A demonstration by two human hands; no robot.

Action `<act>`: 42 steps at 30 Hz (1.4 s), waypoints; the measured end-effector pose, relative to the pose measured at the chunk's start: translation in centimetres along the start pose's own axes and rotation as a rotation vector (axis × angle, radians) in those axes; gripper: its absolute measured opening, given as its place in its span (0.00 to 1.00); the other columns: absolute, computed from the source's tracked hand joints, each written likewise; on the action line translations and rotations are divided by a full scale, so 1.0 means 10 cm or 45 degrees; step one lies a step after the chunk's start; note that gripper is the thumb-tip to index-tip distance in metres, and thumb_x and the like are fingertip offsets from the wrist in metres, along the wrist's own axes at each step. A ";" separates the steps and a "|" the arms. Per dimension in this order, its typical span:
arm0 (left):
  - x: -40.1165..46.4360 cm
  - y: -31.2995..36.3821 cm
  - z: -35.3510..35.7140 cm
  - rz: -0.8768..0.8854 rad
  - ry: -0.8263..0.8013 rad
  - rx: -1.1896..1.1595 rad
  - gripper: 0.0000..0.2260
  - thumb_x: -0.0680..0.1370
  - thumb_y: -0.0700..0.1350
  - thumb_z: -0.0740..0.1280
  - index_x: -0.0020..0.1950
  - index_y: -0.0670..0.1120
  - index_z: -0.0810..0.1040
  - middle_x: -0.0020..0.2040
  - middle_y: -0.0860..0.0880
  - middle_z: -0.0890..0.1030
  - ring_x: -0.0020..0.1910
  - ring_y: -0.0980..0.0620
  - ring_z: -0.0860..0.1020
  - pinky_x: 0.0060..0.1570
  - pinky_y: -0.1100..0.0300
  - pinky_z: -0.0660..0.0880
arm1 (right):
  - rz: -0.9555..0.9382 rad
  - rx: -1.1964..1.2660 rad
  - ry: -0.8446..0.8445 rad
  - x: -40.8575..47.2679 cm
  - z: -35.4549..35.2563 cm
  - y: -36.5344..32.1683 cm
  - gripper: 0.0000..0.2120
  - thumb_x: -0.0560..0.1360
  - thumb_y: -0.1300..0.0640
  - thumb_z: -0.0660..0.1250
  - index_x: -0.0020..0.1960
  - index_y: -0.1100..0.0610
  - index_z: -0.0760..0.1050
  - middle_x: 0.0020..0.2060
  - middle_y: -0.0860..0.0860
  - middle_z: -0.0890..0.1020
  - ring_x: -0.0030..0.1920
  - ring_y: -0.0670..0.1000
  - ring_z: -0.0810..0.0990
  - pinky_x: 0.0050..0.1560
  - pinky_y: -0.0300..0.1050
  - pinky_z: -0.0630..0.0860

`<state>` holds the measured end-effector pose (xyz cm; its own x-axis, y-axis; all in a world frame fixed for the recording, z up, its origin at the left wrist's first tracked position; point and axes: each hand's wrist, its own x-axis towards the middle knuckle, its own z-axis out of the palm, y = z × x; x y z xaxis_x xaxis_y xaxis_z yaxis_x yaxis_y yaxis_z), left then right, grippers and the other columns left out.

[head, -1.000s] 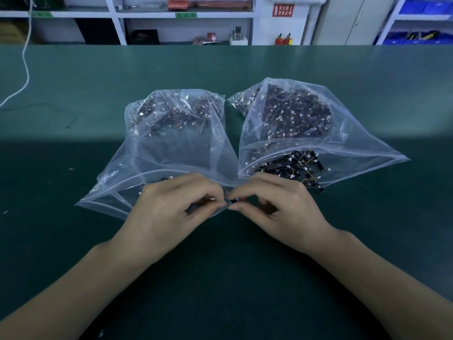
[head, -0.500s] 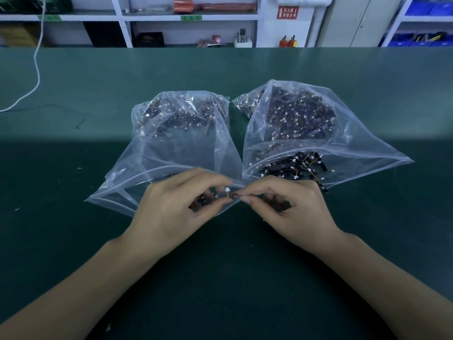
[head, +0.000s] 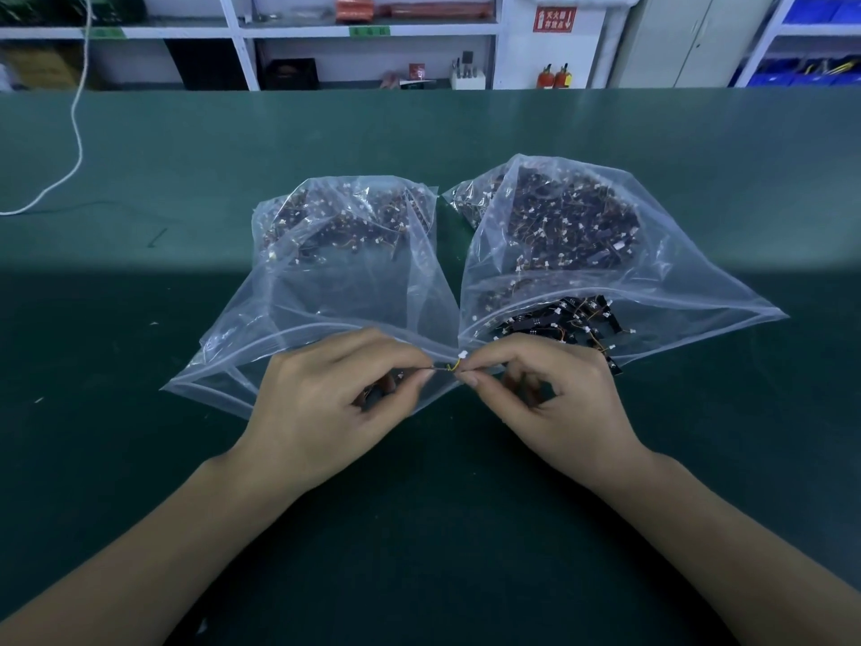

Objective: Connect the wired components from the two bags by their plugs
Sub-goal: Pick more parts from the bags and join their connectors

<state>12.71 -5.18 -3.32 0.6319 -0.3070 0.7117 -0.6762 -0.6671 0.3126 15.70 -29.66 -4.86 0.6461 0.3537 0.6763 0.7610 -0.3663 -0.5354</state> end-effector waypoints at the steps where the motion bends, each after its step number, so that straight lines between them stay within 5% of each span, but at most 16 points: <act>1: 0.00 0.00 0.01 0.001 0.000 0.000 0.04 0.82 0.42 0.73 0.51 0.45 0.89 0.42 0.55 0.83 0.36 0.55 0.79 0.34 0.56 0.77 | 0.003 0.000 0.005 0.00 0.00 0.00 0.02 0.78 0.63 0.76 0.50 0.58 0.86 0.42 0.25 0.77 0.30 0.41 0.73 0.37 0.30 0.69; 14: -0.03 -0.03 0.01 -0.046 0.021 -0.086 0.03 0.81 0.43 0.75 0.51 0.45 0.88 0.44 0.53 0.84 0.39 0.55 0.81 0.34 0.57 0.77 | 0.011 -0.026 0.013 0.02 0.02 0.01 0.01 0.79 0.61 0.76 0.50 0.57 0.86 0.43 0.24 0.75 0.31 0.37 0.72 0.40 0.26 0.67; 20: -0.04 -0.02 0.00 -0.077 -0.057 -0.093 0.04 0.82 0.45 0.74 0.49 0.46 0.87 0.44 0.57 0.82 0.39 0.59 0.79 0.35 0.60 0.76 | 0.031 -0.016 -0.053 0.00 0.04 0.02 0.03 0.81 0.56 0.73 0.50 0.55 0.84 0.46 0.35 0.81 0.32 0.40 0.75 0.38 0.26 0.67; 42: -0.04 0.02 -0.03 -0.023 -0.116 -0.020 0.06 0.82 0.45 0.73 0.47 0.46 0.86 0.43 0.56 0.82 0.35 0.53 0.80 0.32 0.54 0.77 | 0.009 -0.023 -0.150 0.00 -0.01 -0.03 0.02 0.80 0.57 0.74 0.49 0.55 0.83 0.43 0.25 0.75 0.30 0.37 0.70 0.36 0.24 0.63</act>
<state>12.24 -4.96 -3.36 0.6755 -0.3557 0.6459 -0.6697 -0.6625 0.3356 15.44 -29.59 -4.67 0.6549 0.4490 0.6078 0.7557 -0.3845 -0.5301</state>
